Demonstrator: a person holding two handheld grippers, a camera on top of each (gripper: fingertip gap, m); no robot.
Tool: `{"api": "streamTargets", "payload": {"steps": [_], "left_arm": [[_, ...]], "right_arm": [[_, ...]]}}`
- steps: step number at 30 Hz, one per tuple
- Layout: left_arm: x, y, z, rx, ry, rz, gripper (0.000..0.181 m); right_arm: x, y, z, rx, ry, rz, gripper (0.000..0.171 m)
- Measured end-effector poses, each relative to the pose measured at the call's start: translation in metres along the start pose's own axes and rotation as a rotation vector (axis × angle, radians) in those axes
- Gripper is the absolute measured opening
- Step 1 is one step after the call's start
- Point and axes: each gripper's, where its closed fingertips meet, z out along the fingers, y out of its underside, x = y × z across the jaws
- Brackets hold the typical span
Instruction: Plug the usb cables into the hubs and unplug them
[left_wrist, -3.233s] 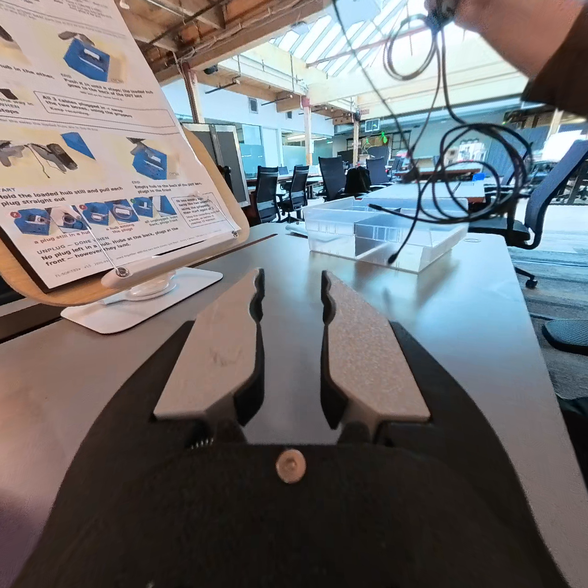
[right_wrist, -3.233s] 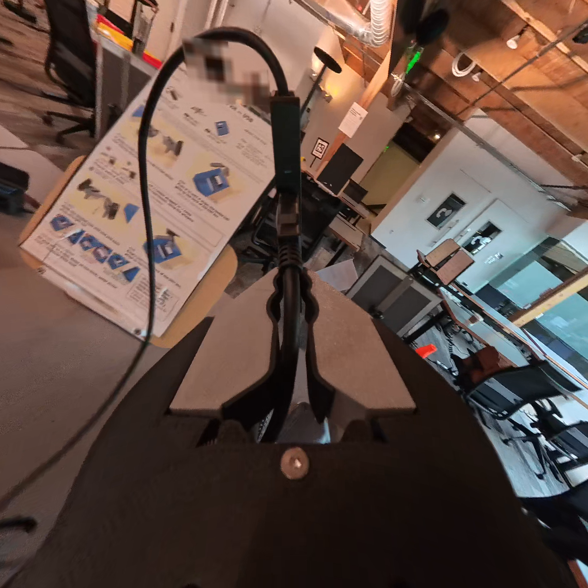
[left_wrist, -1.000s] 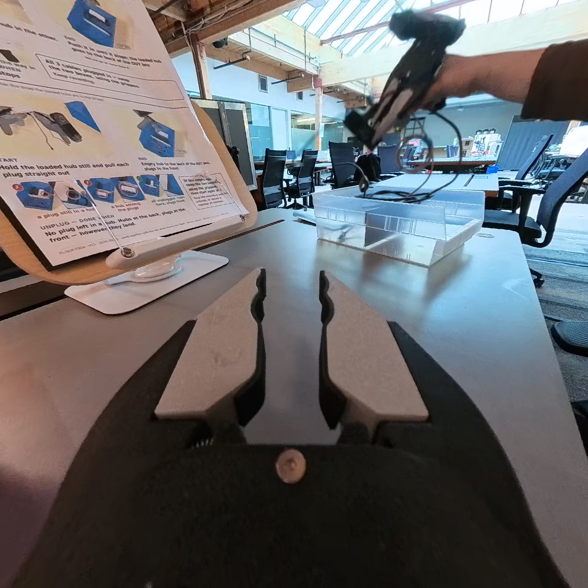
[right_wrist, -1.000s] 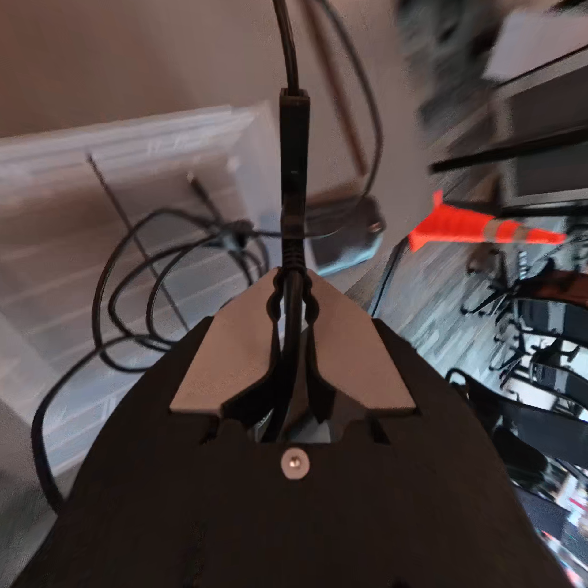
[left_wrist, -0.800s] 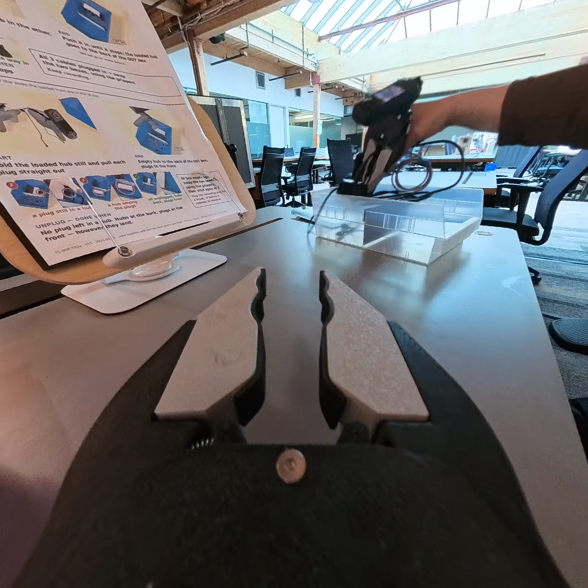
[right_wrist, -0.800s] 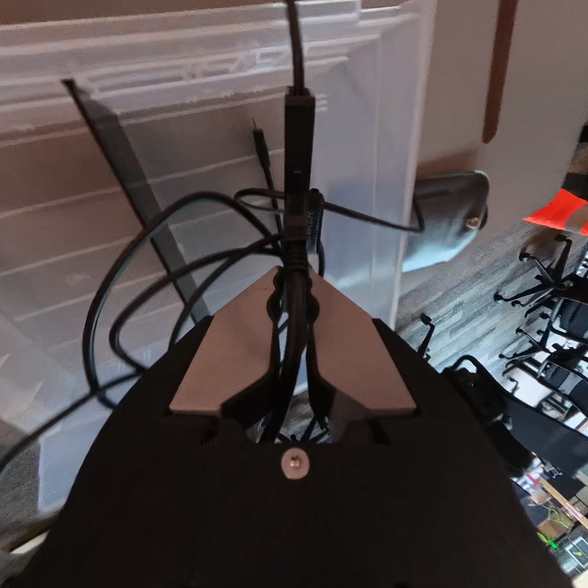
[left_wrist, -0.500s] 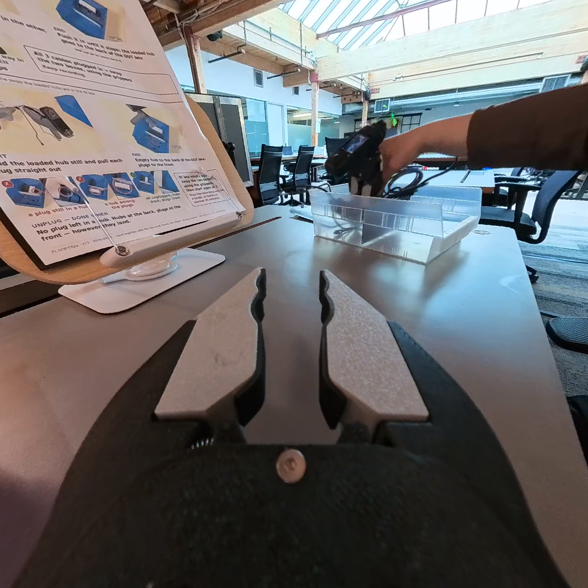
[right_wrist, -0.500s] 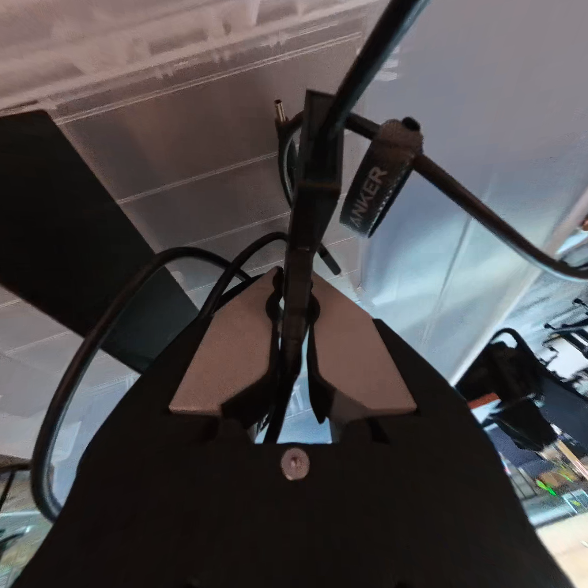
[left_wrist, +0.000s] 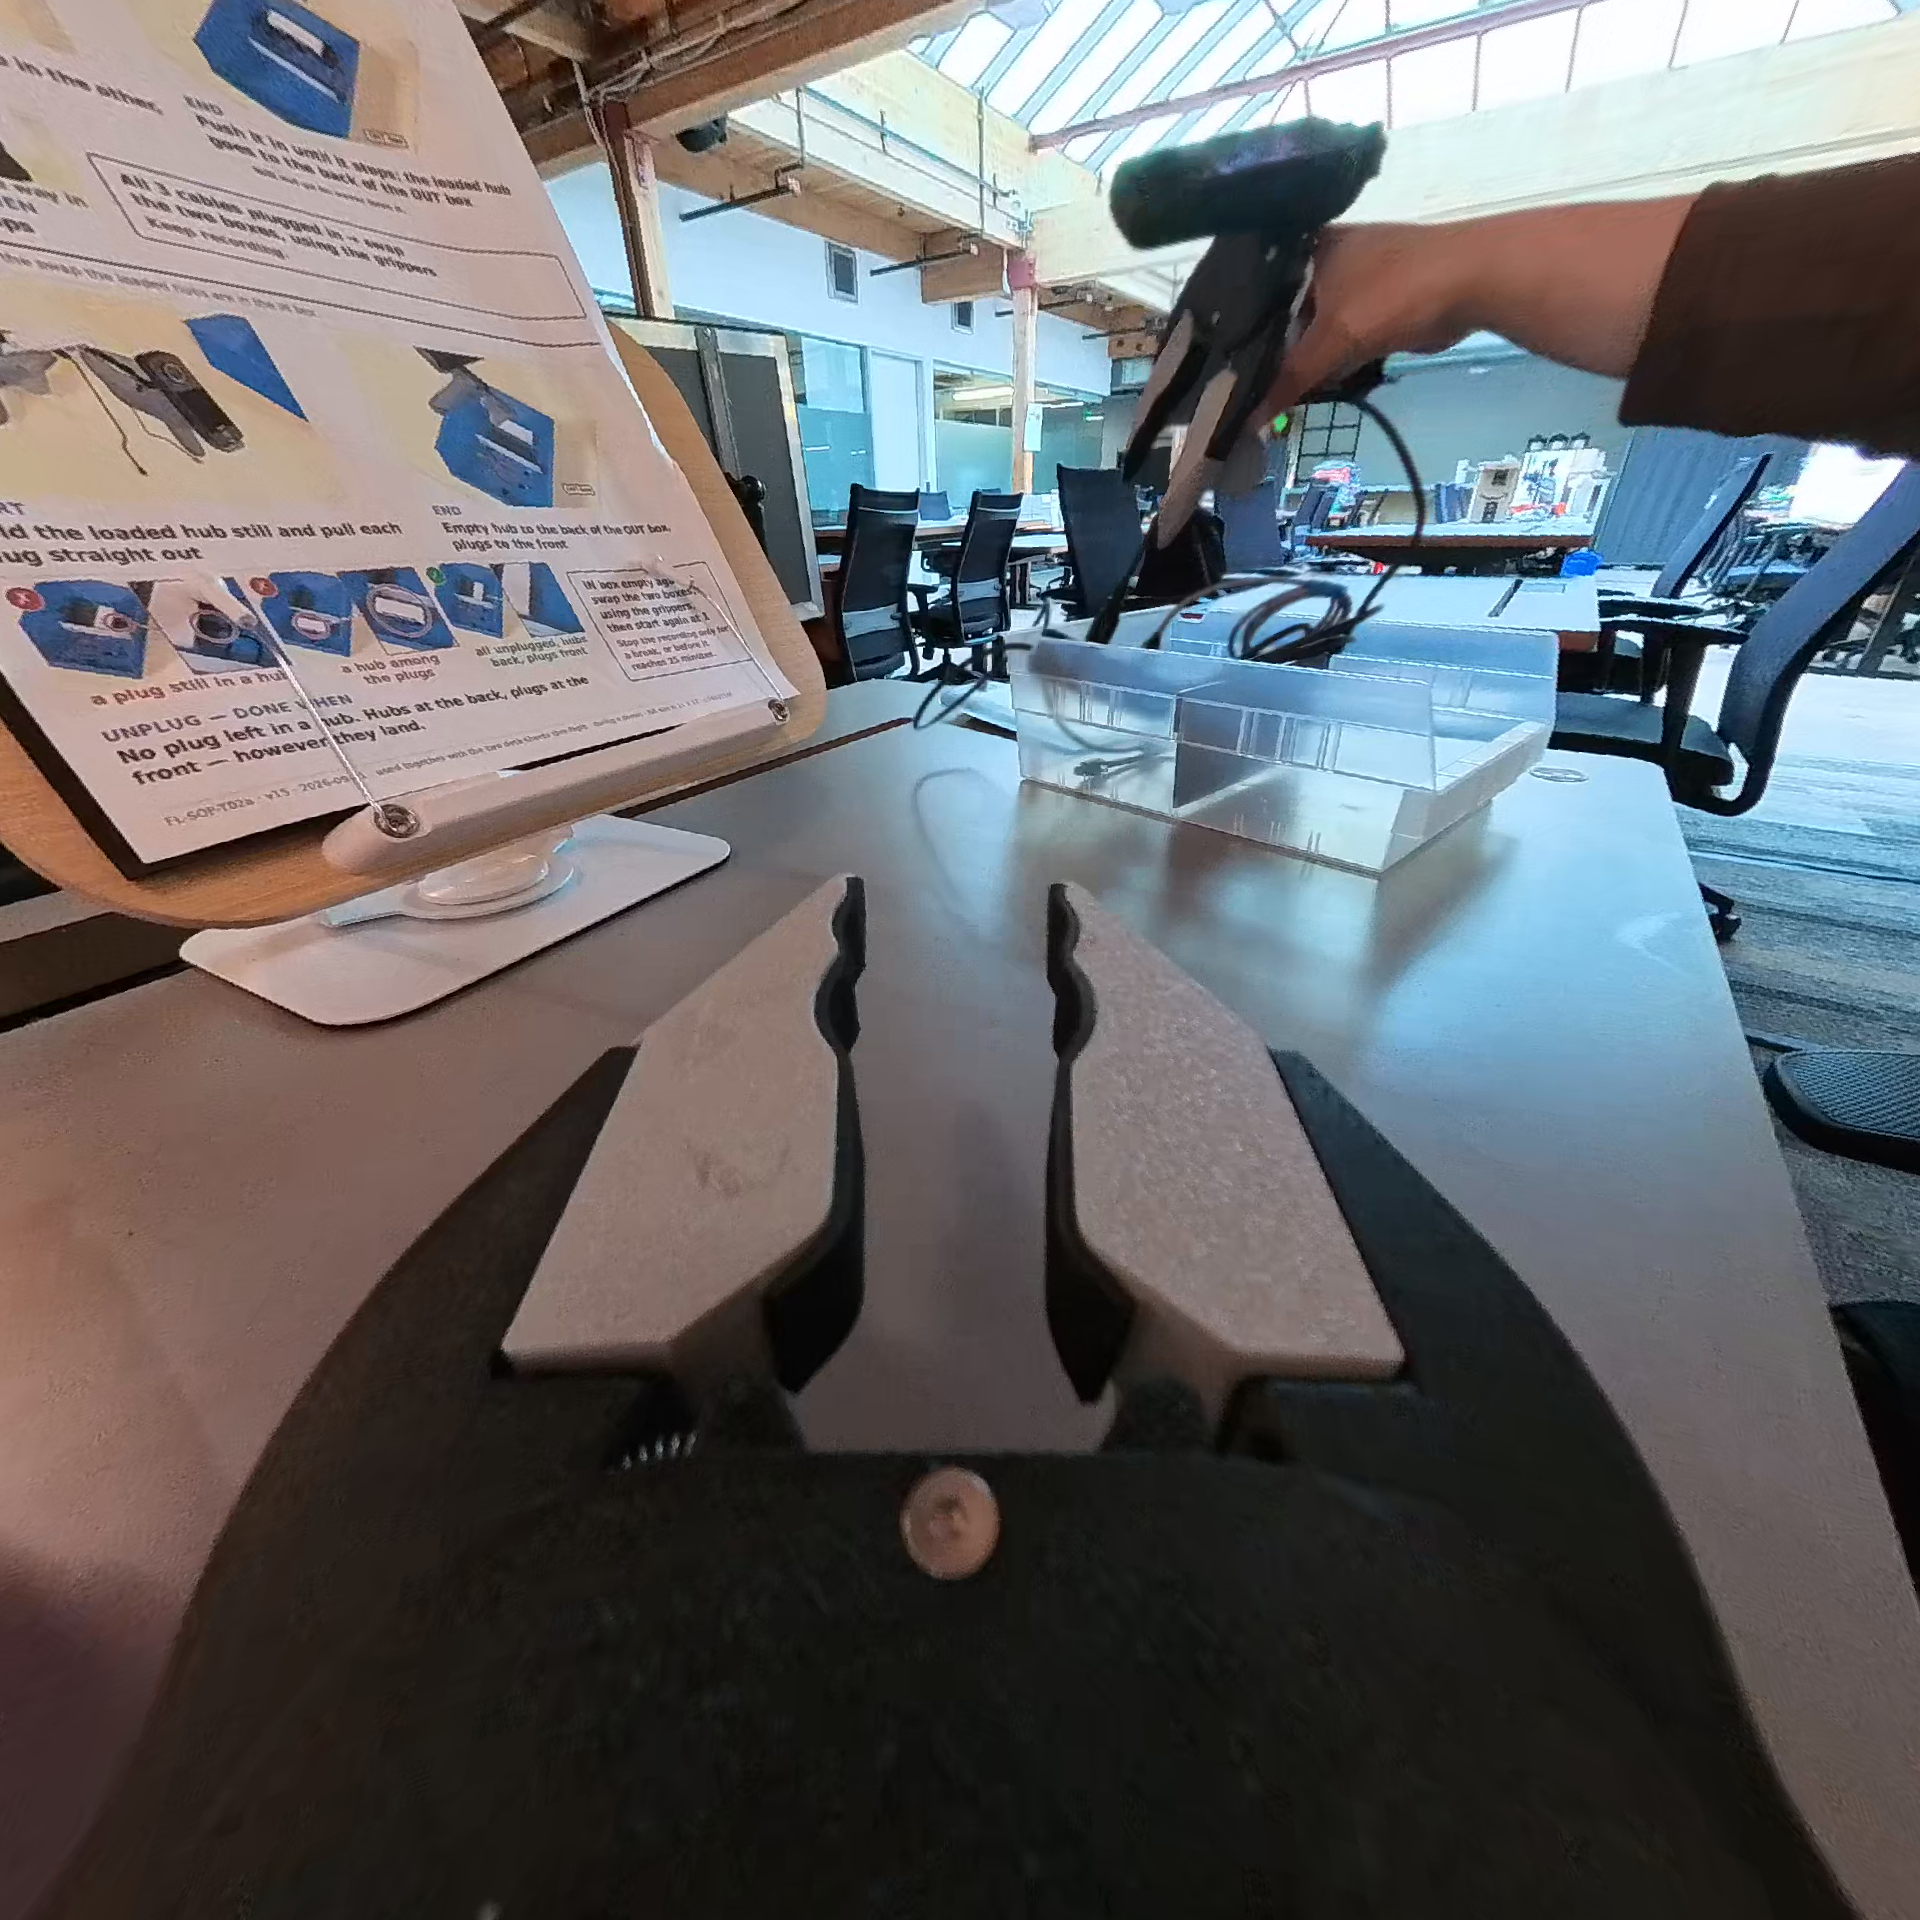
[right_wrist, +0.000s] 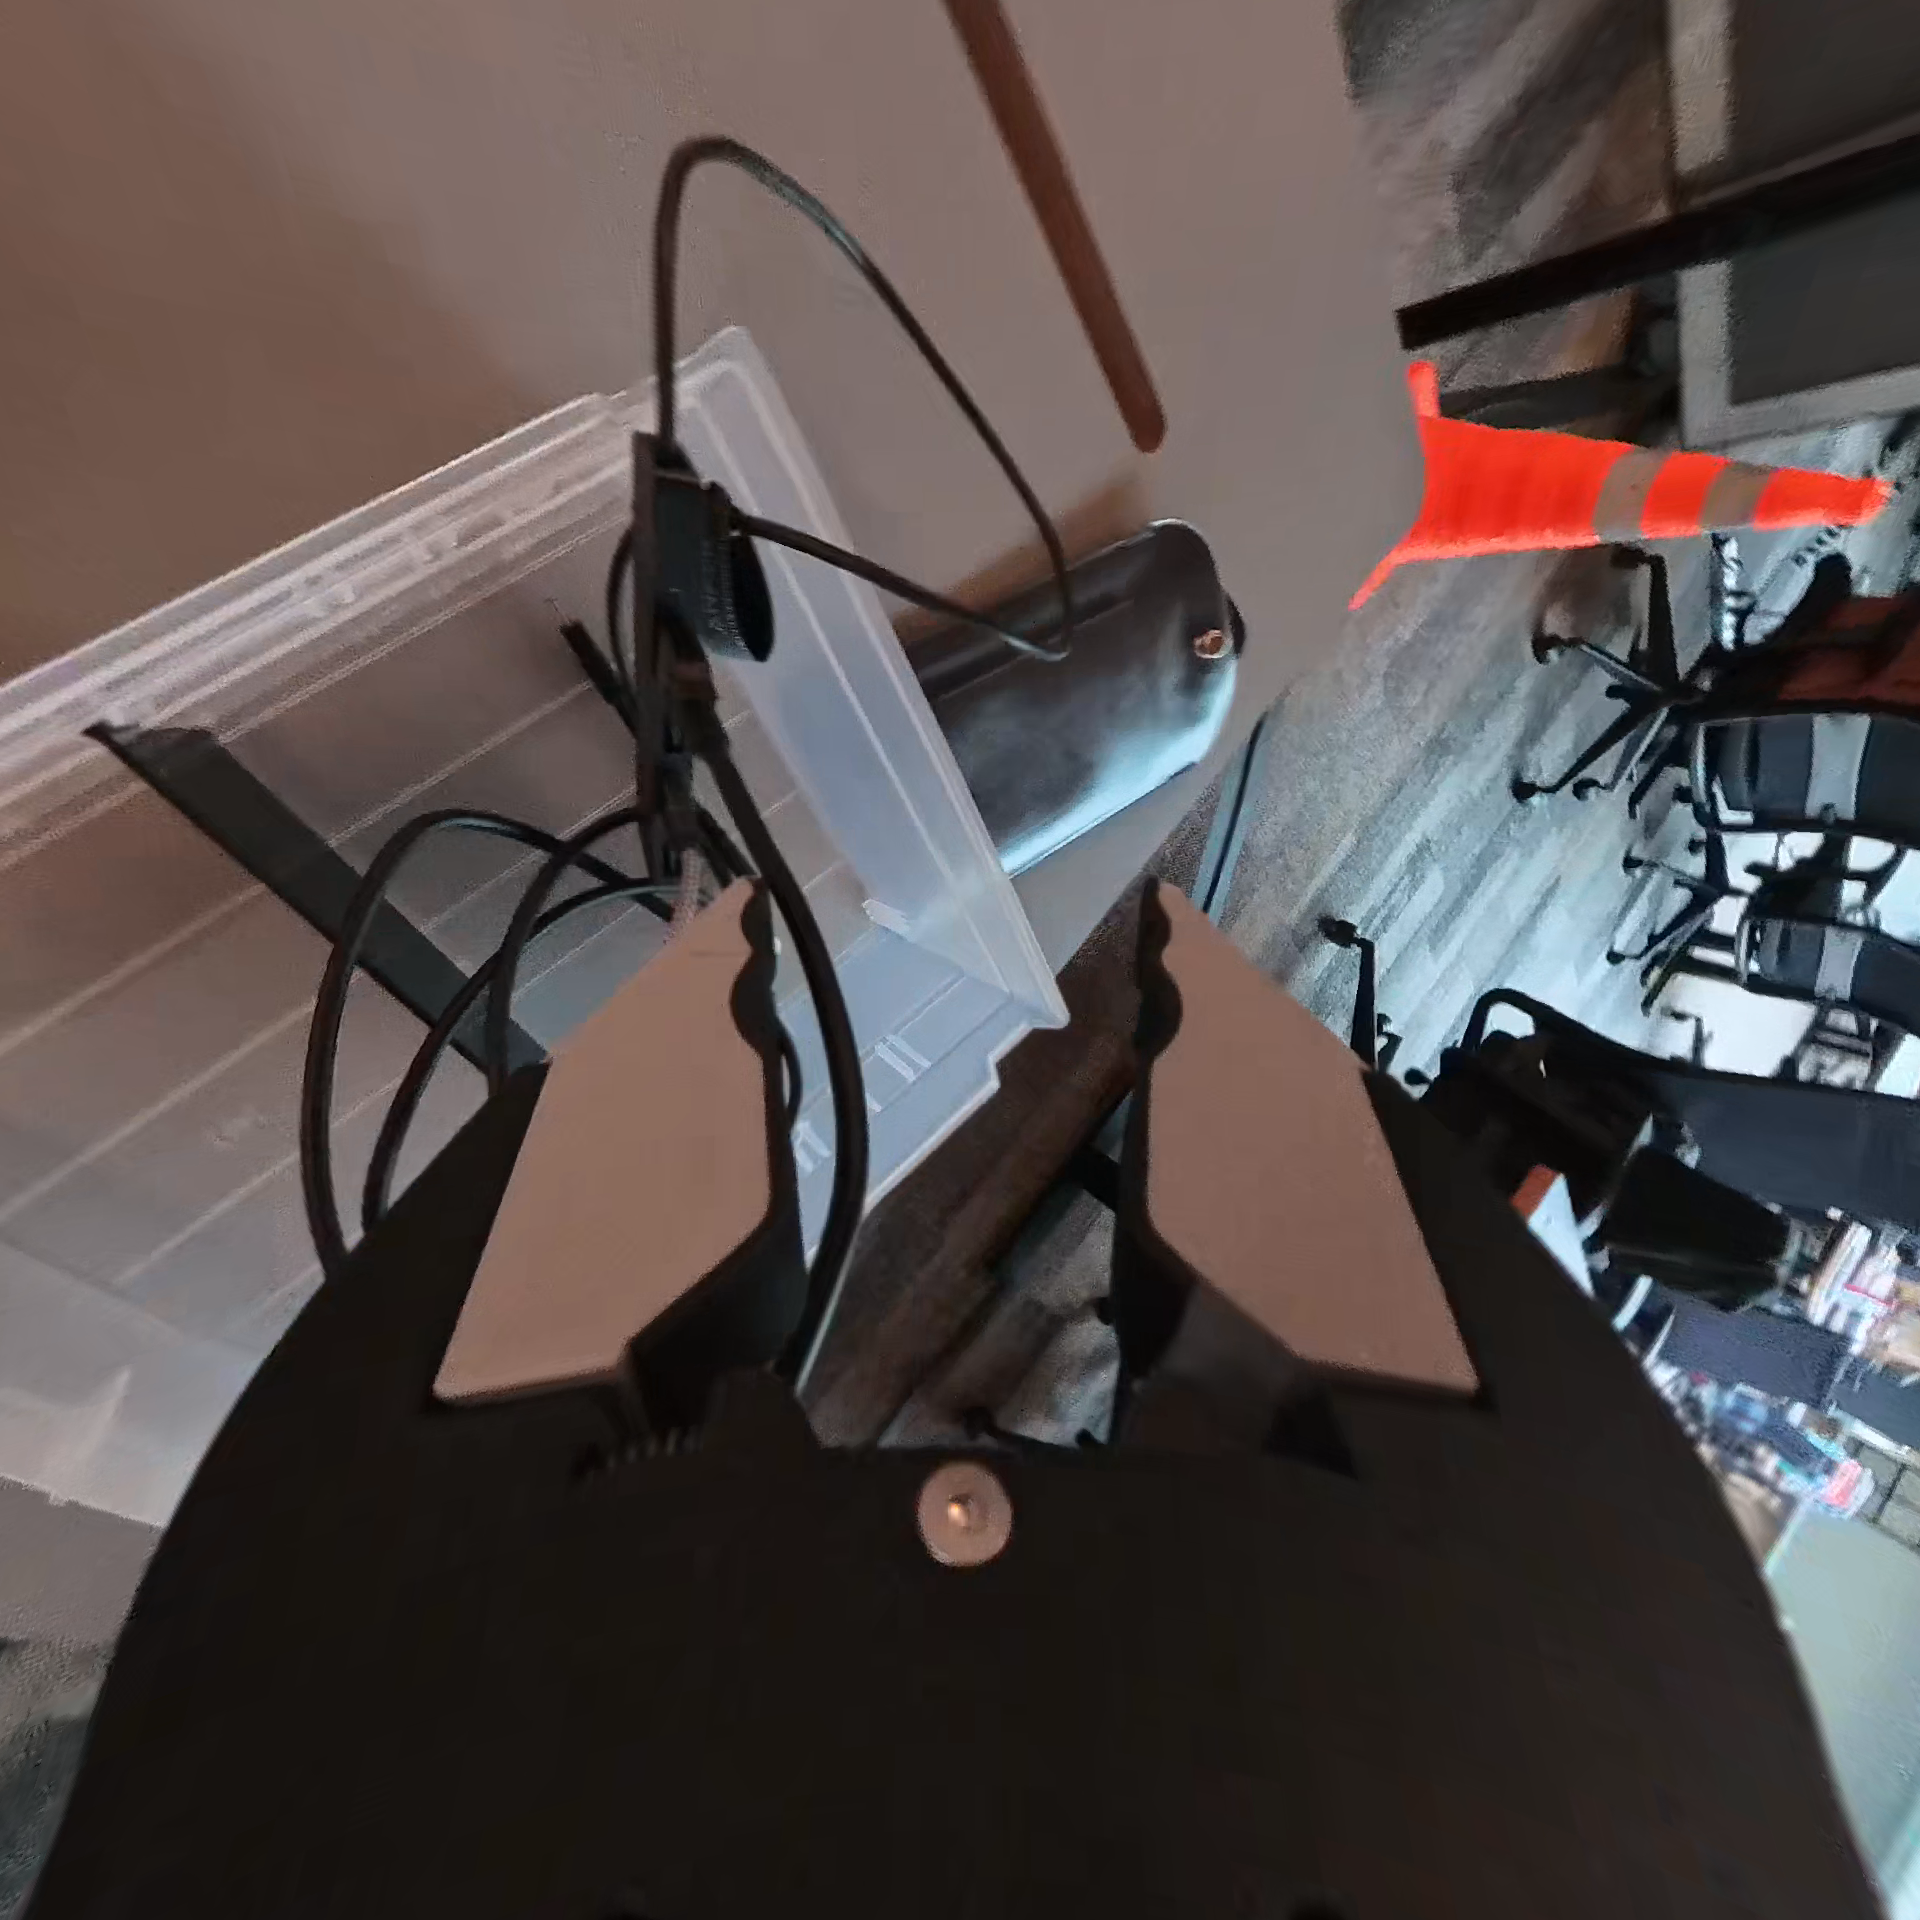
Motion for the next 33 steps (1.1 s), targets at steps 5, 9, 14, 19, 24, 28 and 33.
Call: {"api": "streamTargets", "payload": {"steps": [5,9,14,19,24,28,33], "left_arm": [[0.000,-0.001,-0.002,0.010,-0.006,-0.002,0.033],[-0.001,-0.001,-0.001,0.007,-0.005,-0.005,0.033],[0.000,0.000,-0.001,0.003,-0.003,-0.002,0.033],[0.002,0.001,0.000,-0.005,0.007,-0.002,0.033],[0.004,0.002,0.001,-0.013,0.012,0.004,0.033],[0.000,0.000,-0.001,0.004,-0.024,0.008,0.033],[0.003,0.000,-0.001,0.004,-0.028,0.034,0.032]], "right_arm": [[0.027,0.013,-0.021,0.060,0.084,0.208,0.072],[0.040,0.012,-0.050,0.188,0.071,0.372,0.062],[0.016,-0.001,-0.102,0.396,-0.136,0.477,0.079],[-0.045,0.025,-0.106,0.320,-0.392,0.464,0.092],[-0.065,0.036,-0.046,0.231,-0.361,0.502,0.037],[-0.085,0.014,0.007,0.257,-0.426,0.621,0.009],[-0.077,0.006,0.007,0.293,-0.313,0.565,0.028]]}}
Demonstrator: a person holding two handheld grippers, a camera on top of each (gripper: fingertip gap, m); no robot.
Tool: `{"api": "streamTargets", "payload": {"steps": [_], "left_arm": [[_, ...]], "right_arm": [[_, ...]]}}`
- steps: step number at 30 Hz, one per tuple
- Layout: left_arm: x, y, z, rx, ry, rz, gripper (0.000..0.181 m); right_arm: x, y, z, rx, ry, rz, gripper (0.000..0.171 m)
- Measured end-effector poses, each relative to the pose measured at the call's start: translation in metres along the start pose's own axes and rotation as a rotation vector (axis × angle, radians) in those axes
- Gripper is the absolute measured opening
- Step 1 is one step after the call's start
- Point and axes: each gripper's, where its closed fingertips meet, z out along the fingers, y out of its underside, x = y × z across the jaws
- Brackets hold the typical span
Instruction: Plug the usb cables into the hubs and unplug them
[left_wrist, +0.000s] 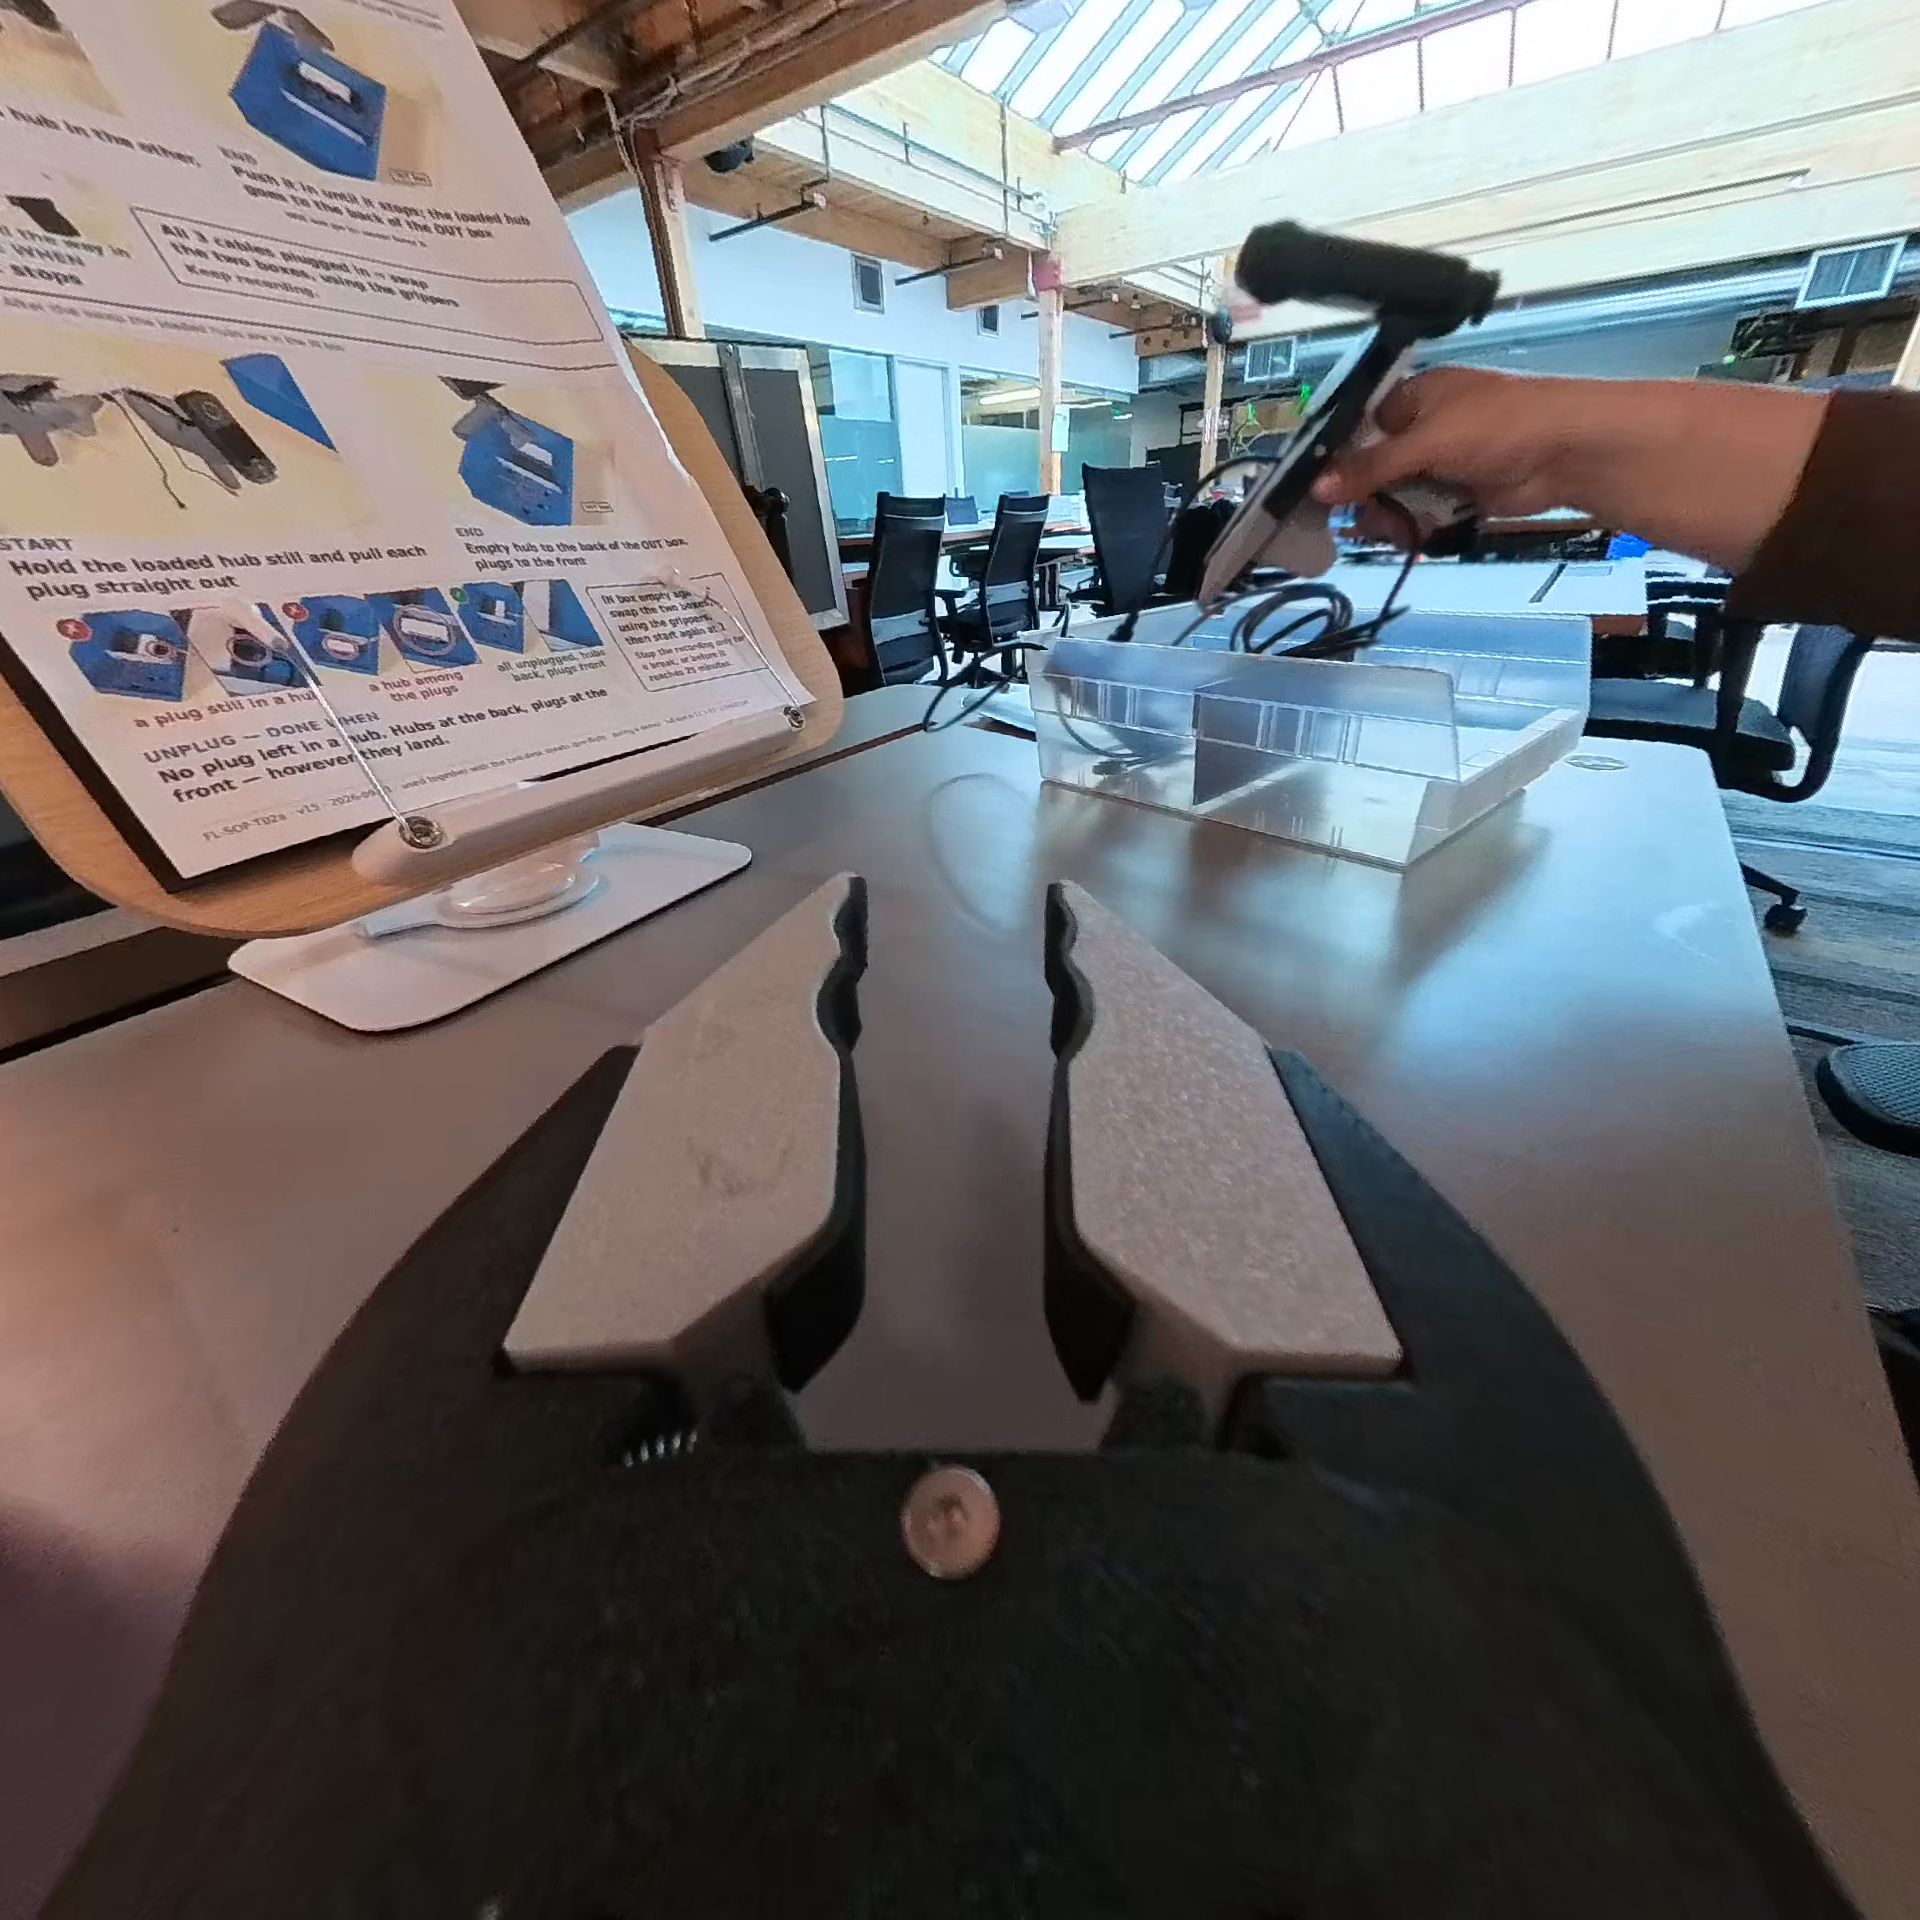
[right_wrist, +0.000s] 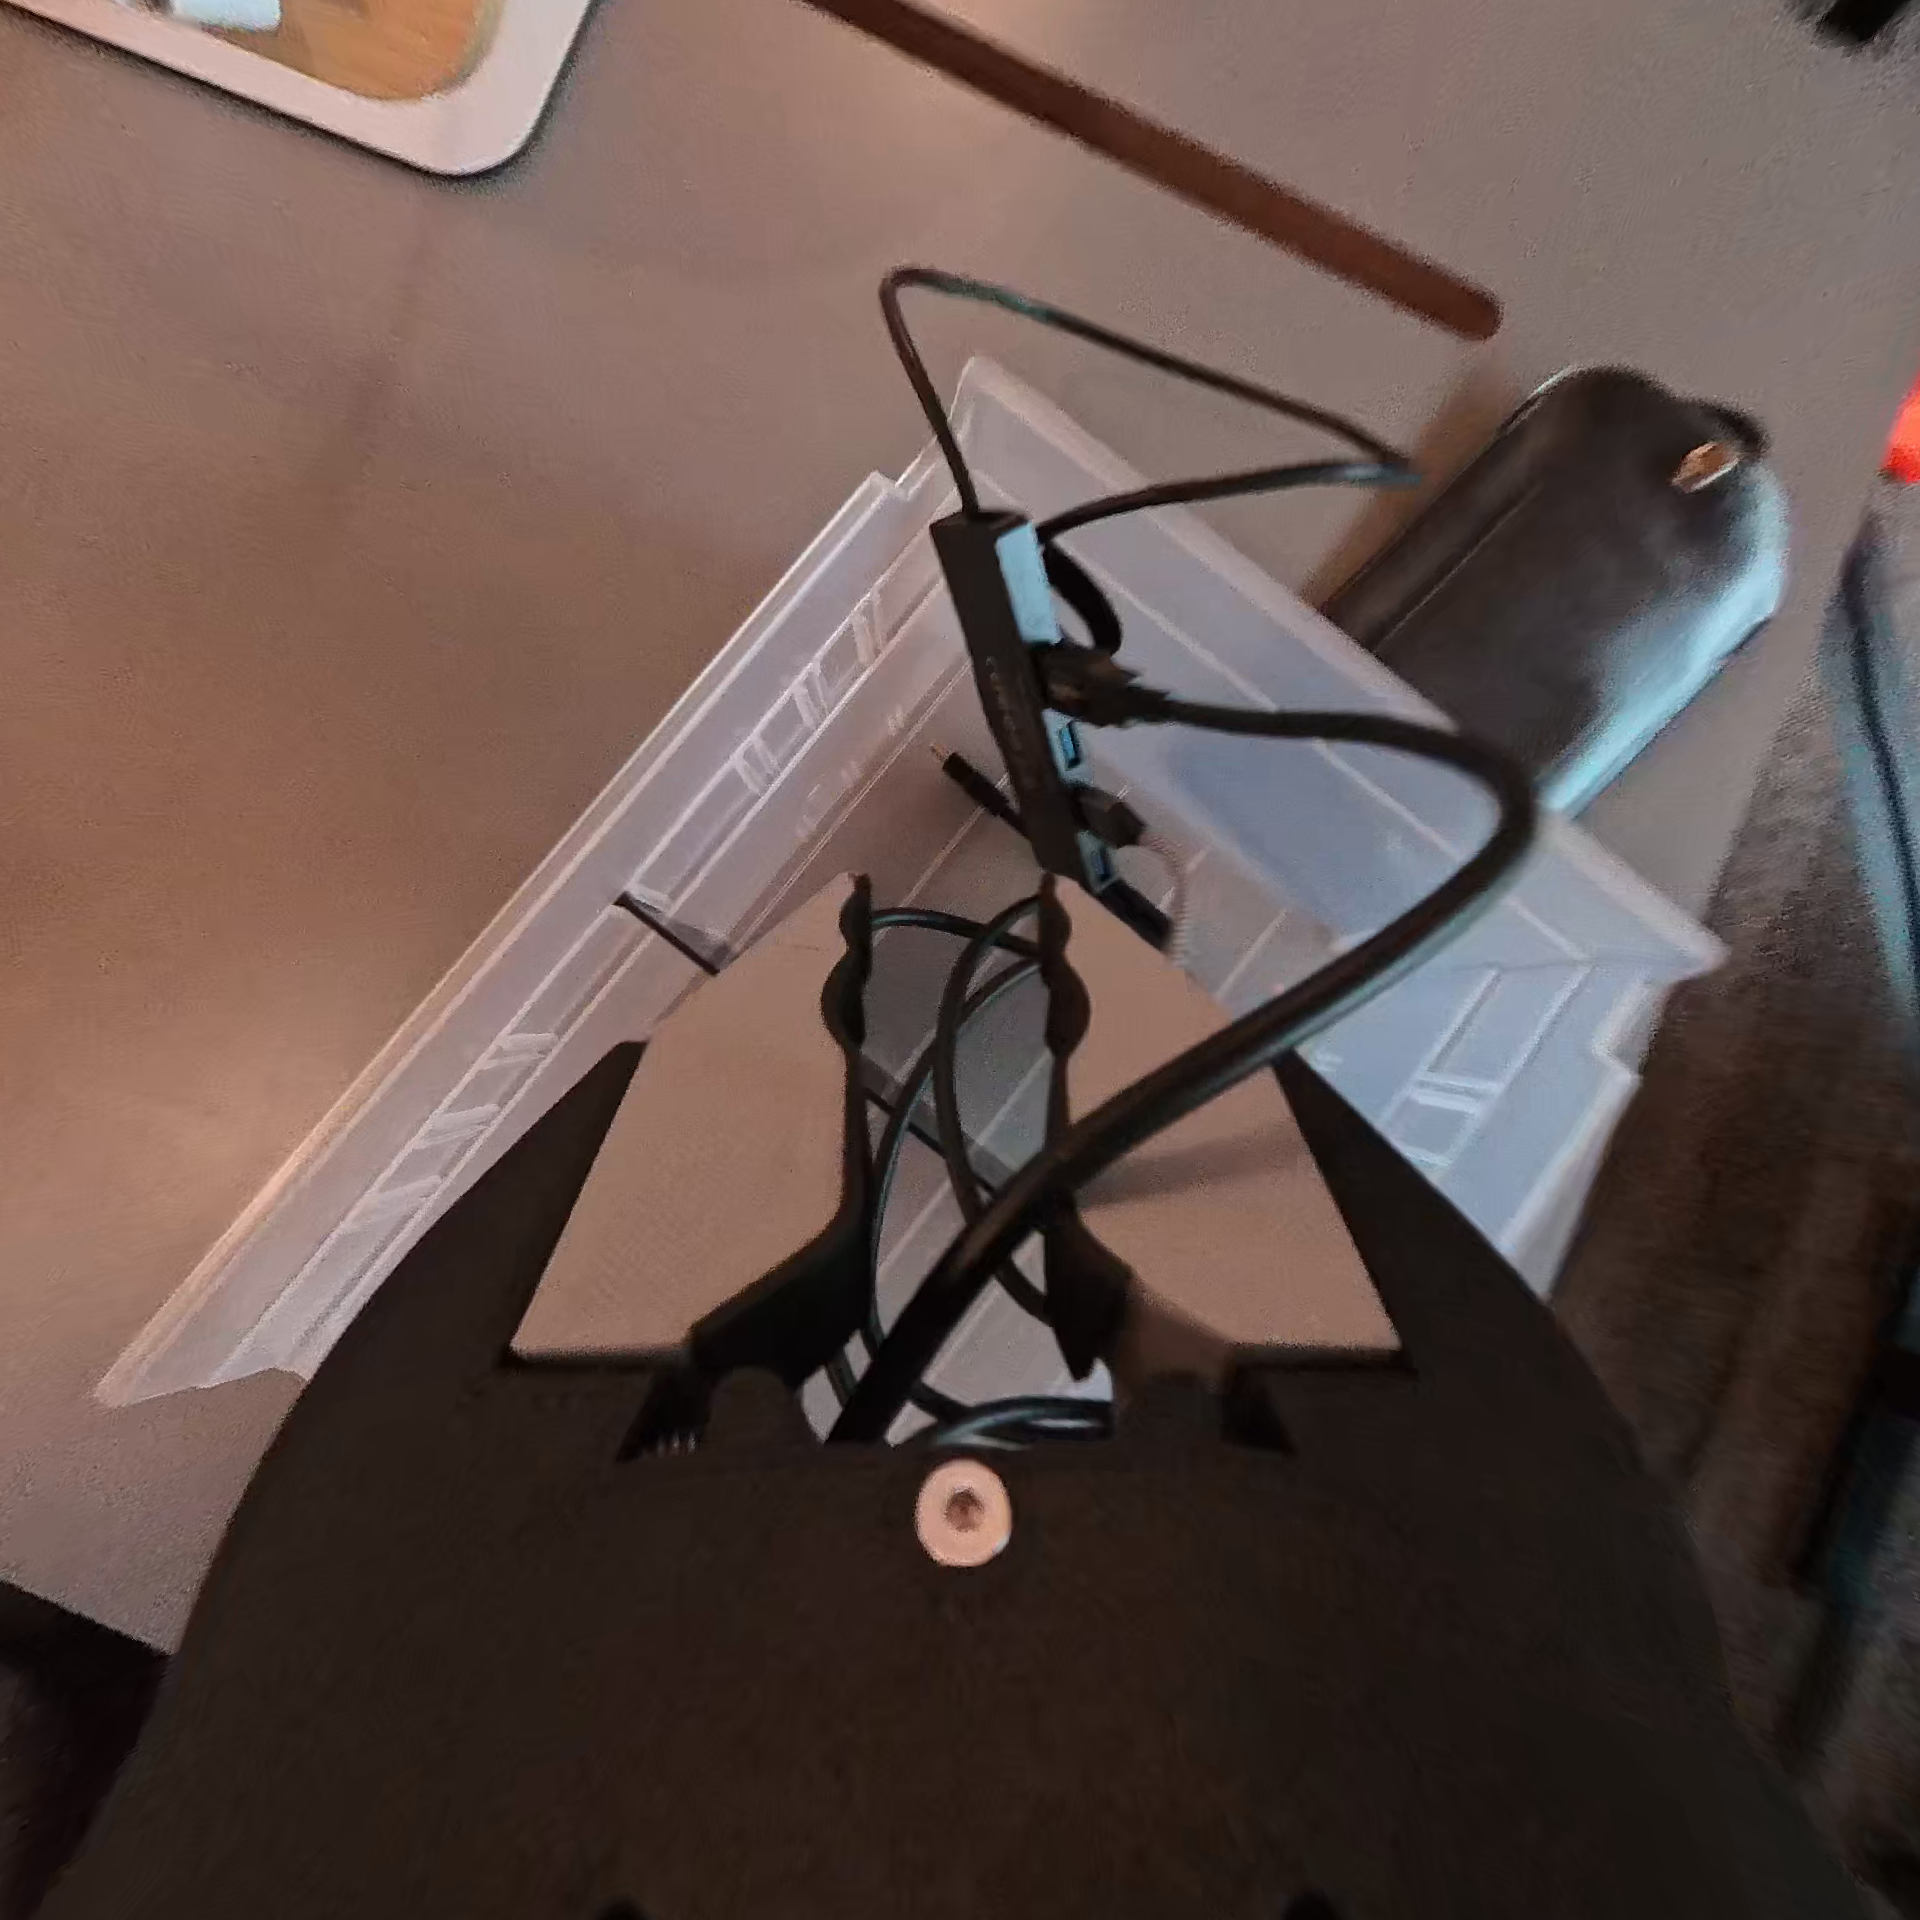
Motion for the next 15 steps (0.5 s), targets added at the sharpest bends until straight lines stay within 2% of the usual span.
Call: {"api": "streamTargets", "payload": {"steps": [4,7,9,11,13,15], "left_arm": [[0.001,0.002,0.002,-0.019,0.013,-0.001,0.033],[0.006,0.005,0.004,-0.042,0.030,0.019,0.035],[0.008,0.007,0.006,-0.058,0.037,0.023,0.038],[0.009,0.007,0.005,-0.058,0.038,0.018,0.039],[0.010,0.006,0.004,-0.051,0.039,0.014,0.039],[0.009,0.007,0.004,-0.057,0.026,0.018,0.038]], "right_arm": [[0.001,-0.031,-0.058,0.162,0.088,-0.020,0.057],[-0.031,-0.056,-0.105,0.325,0.121,-0.090,0.067],[-0.064,-0.067,-0.126,0.412,0.133,-0.133,0.081],[-0.104,-0.070,-0.134,0.444,0.110,-0.168,0.084],[-0.164,-0.071,-0.132,0.470,-0.026,-0.222,0.087],[-0.240,-0.064,-0.119,0.483,-0.251,-0.307,0.091]]}}
